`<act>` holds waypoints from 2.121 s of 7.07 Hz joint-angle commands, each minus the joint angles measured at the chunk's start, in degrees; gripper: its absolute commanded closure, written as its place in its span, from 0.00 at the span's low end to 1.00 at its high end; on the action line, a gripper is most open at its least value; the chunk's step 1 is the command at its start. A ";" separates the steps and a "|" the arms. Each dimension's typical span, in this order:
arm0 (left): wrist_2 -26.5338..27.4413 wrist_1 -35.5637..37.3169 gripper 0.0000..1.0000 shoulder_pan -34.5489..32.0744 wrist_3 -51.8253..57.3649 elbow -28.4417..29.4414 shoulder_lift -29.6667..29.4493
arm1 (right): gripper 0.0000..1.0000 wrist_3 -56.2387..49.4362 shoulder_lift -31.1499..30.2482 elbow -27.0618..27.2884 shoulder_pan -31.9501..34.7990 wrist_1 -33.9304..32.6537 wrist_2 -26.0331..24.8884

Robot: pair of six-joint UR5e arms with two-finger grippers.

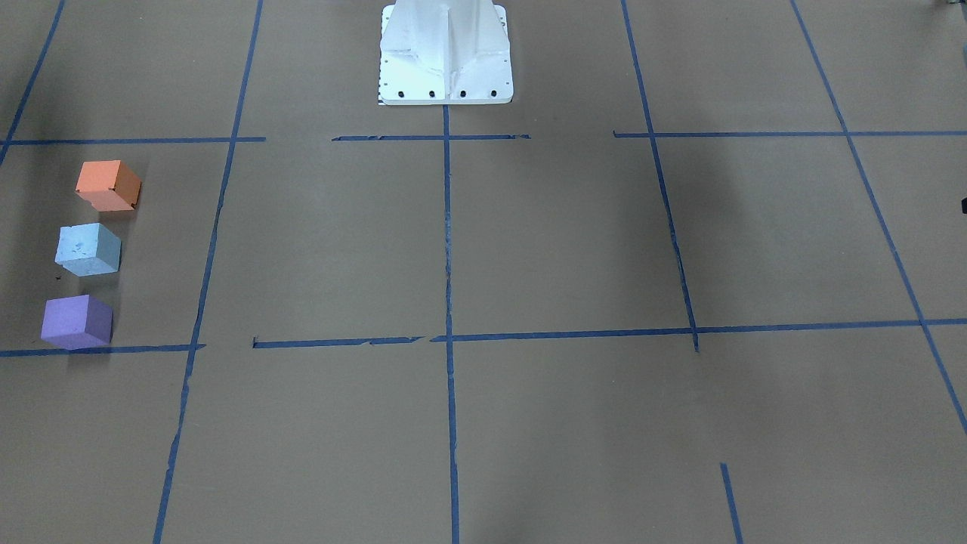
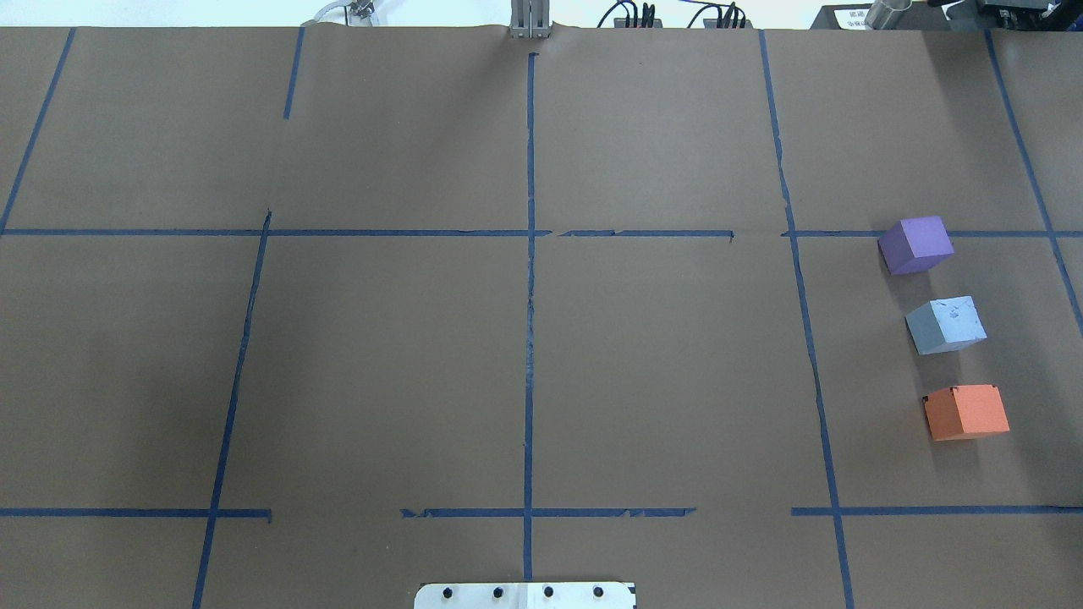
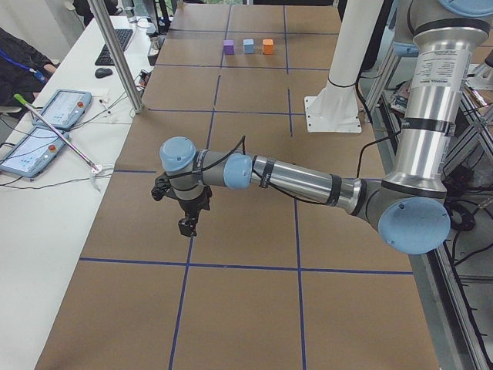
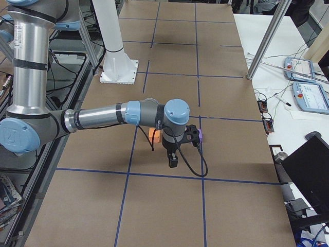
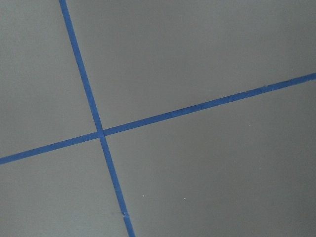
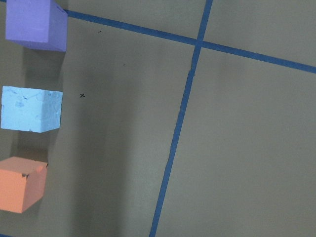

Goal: Place blue block between orange and purple blocks

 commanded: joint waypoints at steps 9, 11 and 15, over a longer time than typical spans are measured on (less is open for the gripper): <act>6.31 -3.81 0.00 -4.17 1.10 -2.16 10.19 | 0.00 1.34 -0.22 -0.90 0.90 1.57 1.08; 6.34 -3.82 0.00 -4.26 1.10 -2.34 10.46 | 0.00 1.34 -0.22 -0.98 0.90 2.09 1.08; 6.17 -3.82 0.00 -4.26 1.02 -2.34 10.46 | 0.00 1.34 -0.22 -1.25 0.90 2.27 1.17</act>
